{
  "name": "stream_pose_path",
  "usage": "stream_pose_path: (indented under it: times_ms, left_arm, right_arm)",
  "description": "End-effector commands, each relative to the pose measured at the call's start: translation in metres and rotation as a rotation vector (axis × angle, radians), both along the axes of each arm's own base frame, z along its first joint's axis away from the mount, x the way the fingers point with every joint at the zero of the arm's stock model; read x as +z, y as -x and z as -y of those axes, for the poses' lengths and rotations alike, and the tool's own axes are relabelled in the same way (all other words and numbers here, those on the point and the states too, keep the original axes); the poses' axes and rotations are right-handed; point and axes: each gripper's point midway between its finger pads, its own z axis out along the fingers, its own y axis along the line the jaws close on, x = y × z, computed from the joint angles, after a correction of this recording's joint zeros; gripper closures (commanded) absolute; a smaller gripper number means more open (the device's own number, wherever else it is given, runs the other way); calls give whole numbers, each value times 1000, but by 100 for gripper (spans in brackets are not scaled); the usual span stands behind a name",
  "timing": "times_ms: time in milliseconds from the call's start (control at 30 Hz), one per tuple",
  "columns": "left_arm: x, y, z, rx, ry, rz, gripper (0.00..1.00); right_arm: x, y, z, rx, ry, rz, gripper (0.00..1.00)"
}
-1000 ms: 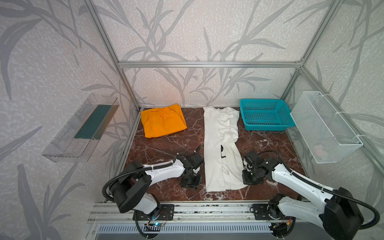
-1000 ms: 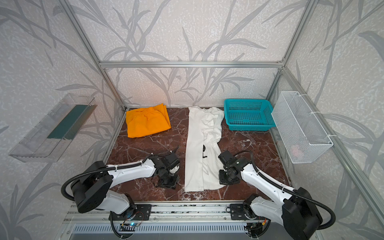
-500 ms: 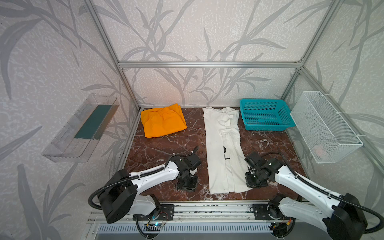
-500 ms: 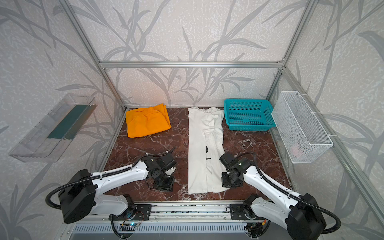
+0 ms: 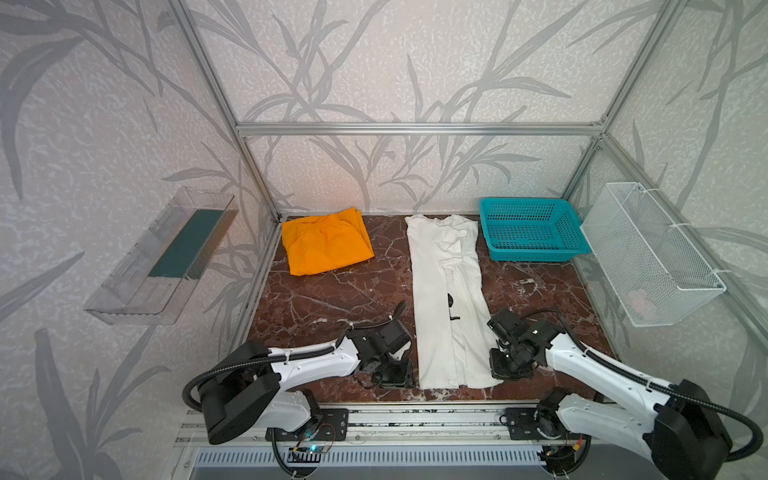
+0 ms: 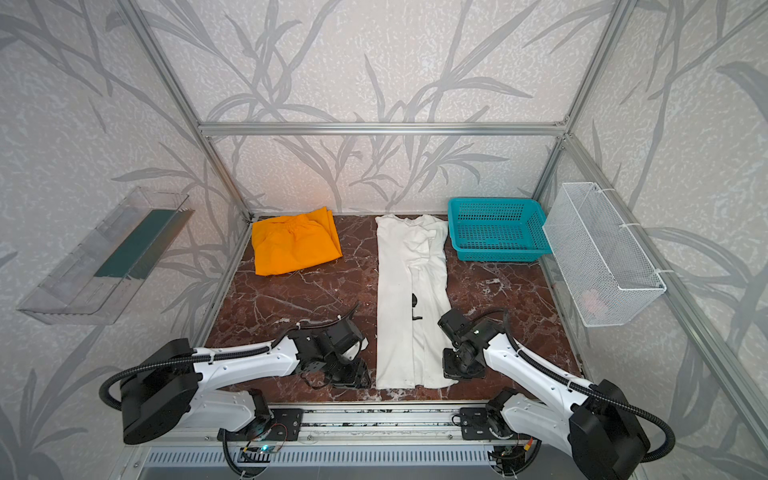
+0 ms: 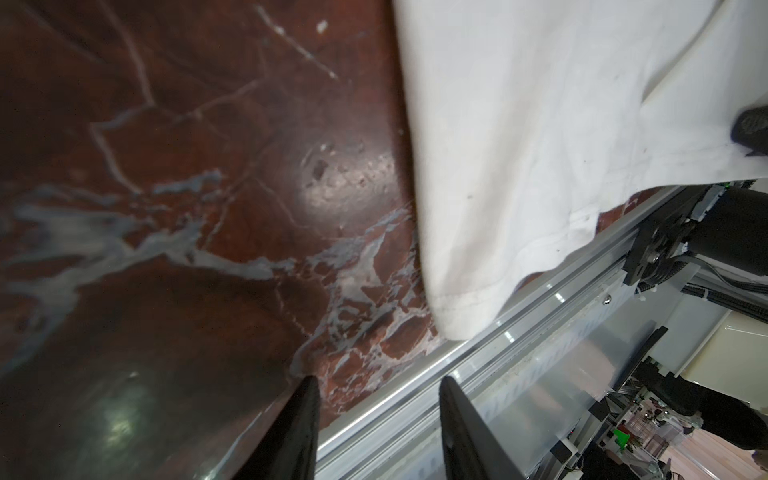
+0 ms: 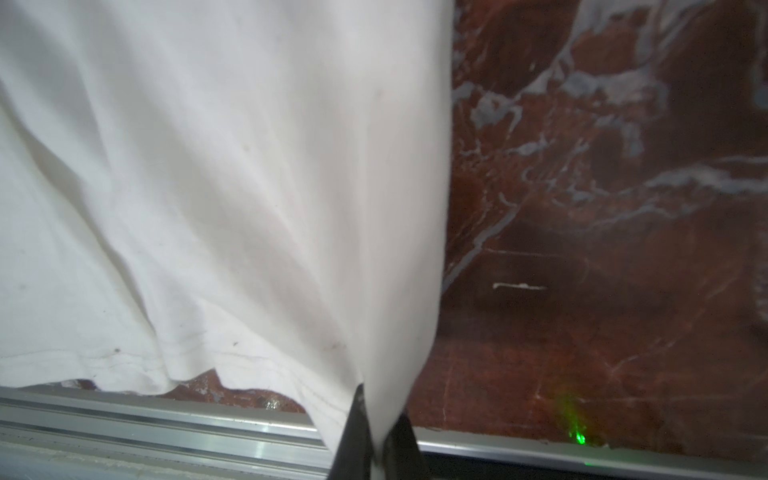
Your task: Fold and stack the mixed laundry pile
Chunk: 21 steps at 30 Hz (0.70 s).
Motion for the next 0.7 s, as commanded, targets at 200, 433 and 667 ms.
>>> stream_pose_path:
  times_ms: [200,433,667]
  left_arm:
    - [-17,5,22,17,11,-46,68]
    - [-22,5,17,28,-28,-51,87]
    - [-21,2,17,37,-48,-40,93]
  right_arm:
    - [-7,4,1,-18,-2,-10,100]
    - [-9,5,1,-21,-1,-9,100]
    - [-7,2,1,-18,2,1,100]
